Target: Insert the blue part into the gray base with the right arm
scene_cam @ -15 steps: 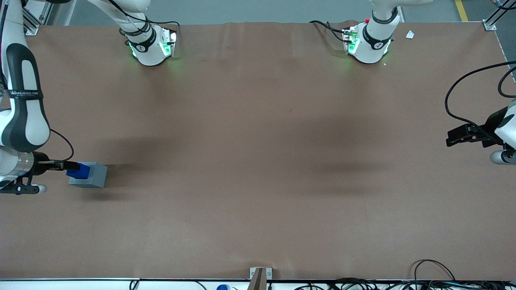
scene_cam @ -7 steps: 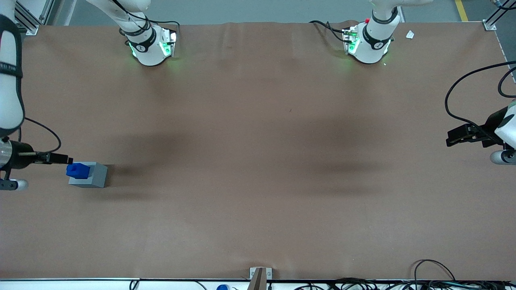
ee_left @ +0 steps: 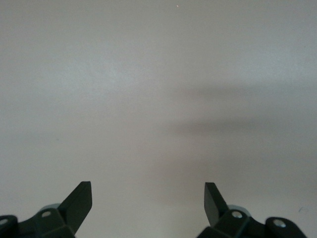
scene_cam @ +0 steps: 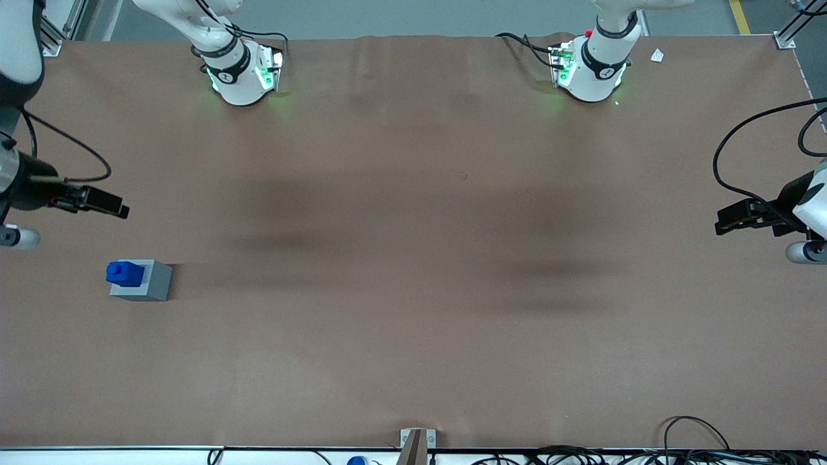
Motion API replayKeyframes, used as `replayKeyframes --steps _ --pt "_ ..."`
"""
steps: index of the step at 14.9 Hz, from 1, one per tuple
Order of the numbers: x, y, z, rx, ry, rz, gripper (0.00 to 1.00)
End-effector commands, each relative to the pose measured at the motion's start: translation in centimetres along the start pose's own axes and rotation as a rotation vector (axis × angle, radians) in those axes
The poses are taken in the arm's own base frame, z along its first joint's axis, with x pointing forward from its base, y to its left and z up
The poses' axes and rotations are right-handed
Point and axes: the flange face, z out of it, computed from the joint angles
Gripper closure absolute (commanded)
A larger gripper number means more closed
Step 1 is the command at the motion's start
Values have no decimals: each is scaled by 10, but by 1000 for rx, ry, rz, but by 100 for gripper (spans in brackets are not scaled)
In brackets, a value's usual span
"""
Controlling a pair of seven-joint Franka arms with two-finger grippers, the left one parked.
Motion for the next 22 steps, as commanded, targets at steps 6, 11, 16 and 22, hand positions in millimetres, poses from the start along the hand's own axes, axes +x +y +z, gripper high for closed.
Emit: replayKeyframes --steps 6,11,16,22 --pt "-81 18 -29 1 63 24 0" --pt "-87 18 -39 -1 79 -32 0" --pt "-85 22 -44 -4 92 -57 0" --pt "-83 22 -50 -43 101 -62 0"
